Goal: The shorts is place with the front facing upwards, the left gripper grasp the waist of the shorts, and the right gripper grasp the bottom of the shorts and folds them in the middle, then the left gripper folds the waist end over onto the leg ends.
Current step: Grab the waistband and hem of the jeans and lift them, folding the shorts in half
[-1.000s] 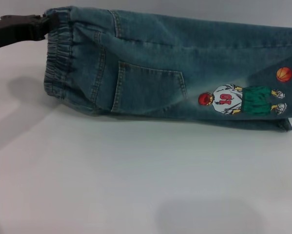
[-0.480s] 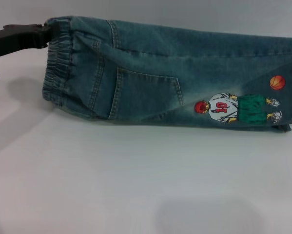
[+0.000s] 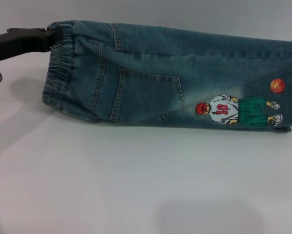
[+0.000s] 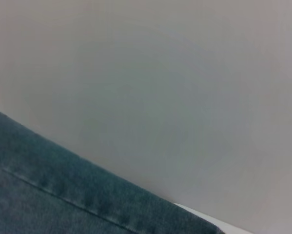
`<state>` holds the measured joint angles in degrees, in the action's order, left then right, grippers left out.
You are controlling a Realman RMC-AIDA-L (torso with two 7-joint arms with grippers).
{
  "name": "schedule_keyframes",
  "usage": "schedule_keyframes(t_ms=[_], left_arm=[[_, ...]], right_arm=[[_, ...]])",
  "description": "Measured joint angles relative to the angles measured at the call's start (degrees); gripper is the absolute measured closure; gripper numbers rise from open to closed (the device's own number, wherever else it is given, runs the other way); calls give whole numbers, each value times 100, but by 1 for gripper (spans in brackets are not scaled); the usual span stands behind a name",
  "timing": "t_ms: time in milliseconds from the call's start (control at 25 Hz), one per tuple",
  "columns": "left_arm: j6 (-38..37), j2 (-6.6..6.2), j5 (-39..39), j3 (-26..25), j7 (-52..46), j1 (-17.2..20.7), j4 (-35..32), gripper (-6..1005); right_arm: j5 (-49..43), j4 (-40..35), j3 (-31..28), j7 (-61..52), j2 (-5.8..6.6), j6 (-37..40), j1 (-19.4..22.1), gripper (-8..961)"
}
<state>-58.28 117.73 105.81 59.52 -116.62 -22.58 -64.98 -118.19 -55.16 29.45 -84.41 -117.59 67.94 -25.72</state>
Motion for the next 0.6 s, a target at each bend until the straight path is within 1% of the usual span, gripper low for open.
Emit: schedule_keyframes(t_ms=[240, 520, 600], left_arm=[[12, -6, 1, -2, -17, -50, 103, 943], [12, 10, 1, 52, -27, -90, 177, 943], [12, 9, 1, 83, -28, -94, 186, 795]], right_arm=[[-2, 7, 97, 196, -50, -119, -11, 937], [-3, 19, 205, 216, -54, -238, -21, 822], [-6, 22, 223, 238, -58, -239, -21, 774]])
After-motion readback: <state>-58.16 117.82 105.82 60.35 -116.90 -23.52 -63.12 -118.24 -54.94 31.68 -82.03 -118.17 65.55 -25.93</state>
